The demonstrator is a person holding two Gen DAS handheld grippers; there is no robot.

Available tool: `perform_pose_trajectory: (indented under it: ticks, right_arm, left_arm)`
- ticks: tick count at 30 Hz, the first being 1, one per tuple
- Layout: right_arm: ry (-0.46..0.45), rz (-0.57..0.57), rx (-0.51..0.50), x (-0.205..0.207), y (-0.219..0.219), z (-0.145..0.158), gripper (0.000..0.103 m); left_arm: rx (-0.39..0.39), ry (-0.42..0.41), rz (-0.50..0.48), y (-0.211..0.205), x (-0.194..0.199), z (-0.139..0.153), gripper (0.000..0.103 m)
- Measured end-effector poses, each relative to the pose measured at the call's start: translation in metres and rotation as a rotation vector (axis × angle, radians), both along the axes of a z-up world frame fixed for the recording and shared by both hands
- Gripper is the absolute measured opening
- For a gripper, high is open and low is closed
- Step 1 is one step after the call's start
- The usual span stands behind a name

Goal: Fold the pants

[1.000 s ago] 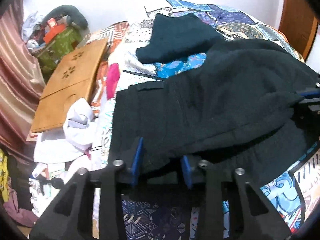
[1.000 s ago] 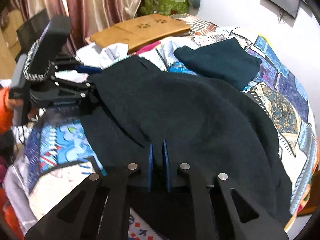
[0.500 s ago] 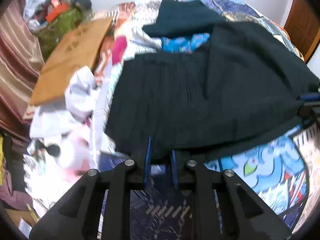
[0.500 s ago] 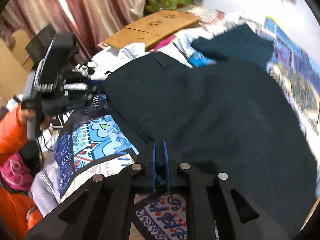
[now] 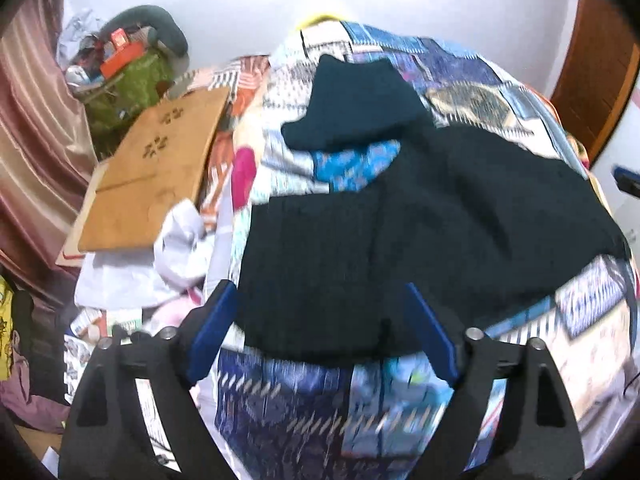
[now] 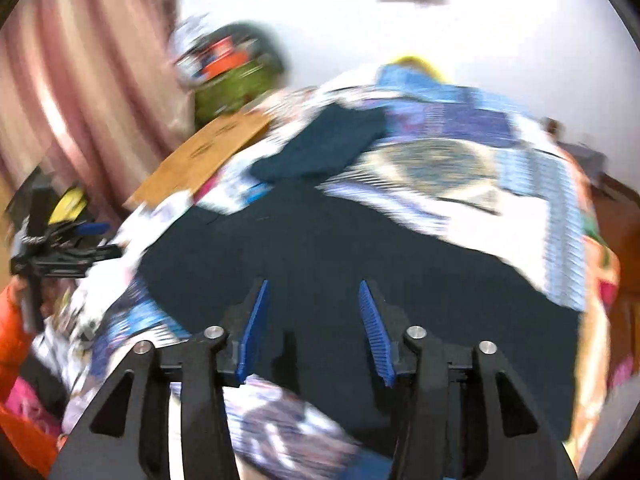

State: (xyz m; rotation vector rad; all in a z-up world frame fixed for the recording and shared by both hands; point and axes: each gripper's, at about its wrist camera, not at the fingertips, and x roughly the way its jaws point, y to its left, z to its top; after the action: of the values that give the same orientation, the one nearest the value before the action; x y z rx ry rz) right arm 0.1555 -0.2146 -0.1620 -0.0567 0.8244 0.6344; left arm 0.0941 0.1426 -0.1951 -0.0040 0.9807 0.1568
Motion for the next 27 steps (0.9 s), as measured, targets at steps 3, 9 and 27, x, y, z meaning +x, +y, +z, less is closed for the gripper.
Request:
perform_pose_trajectory:
  ticks: [3, 9, 27]
  right_arm:
    - [0.006, -0.149, -0.034, 0.021, -0.051, -0.010, 0.047]
    - [0.101, -0.374, -0.078, 0.060, -0.140, -0.048, 0.047]
    - [0.316, -0.407, 0.039, 0.098, -0.175, -0.125, 0.027]
  left_arm:
    - [-0.011, 0.029, 0.035, -0.004, 0.031, -0.005, 0.087]
    - [-0.105, 0.125, 0.067, -0.019, 0.086, -0.041, 0.087]
    - [0.002, 0.188, 0.054, -0.055, 0.112, -0.082, 0.096]
